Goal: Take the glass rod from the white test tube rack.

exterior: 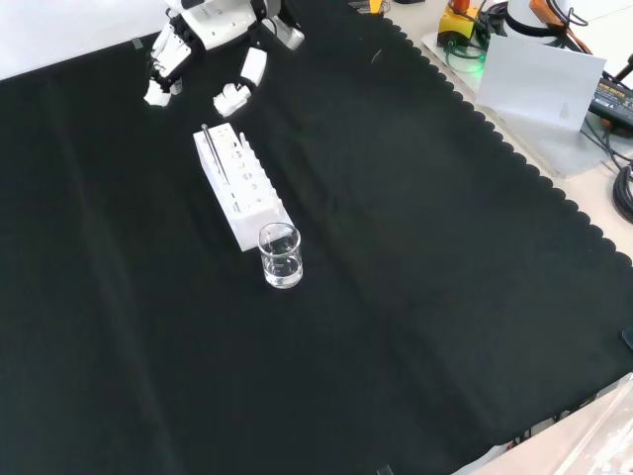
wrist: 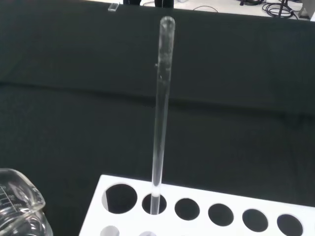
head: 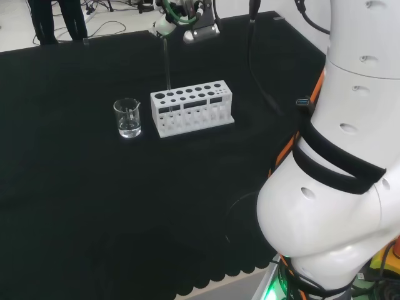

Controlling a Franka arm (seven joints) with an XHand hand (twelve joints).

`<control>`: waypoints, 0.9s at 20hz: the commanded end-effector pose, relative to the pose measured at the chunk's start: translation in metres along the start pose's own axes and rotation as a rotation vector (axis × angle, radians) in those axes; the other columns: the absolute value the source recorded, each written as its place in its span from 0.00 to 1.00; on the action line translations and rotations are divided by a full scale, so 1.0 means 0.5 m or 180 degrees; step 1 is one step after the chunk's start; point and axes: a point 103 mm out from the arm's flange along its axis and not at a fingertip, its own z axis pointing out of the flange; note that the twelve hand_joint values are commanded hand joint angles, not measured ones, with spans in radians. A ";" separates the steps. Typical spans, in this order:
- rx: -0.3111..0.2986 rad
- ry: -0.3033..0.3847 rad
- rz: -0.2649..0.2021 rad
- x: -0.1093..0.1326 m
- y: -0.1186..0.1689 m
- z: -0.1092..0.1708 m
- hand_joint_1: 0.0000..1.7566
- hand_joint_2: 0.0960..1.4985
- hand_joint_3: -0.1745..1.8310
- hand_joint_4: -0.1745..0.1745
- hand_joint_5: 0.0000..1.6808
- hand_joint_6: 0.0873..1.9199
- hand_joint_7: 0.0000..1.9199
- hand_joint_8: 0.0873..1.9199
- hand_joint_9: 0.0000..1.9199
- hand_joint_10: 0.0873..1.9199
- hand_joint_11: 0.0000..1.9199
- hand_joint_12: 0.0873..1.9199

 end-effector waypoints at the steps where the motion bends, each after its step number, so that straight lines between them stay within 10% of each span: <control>1: 0.0019 -0.0013 0.0026 -0.003 0.007 0.014 0.36 0.55 0.37 0.00 0.22 0.11 0.26 0.43 0.42 0.36 0.33 0.64; 18: 0.0246 -0.0049 0.0004 0.011 0.008 0.112 0.37 0.52 0.38 0.00 0.21 0.35 0.37 0.41 0.53 0.34 0.43 0.61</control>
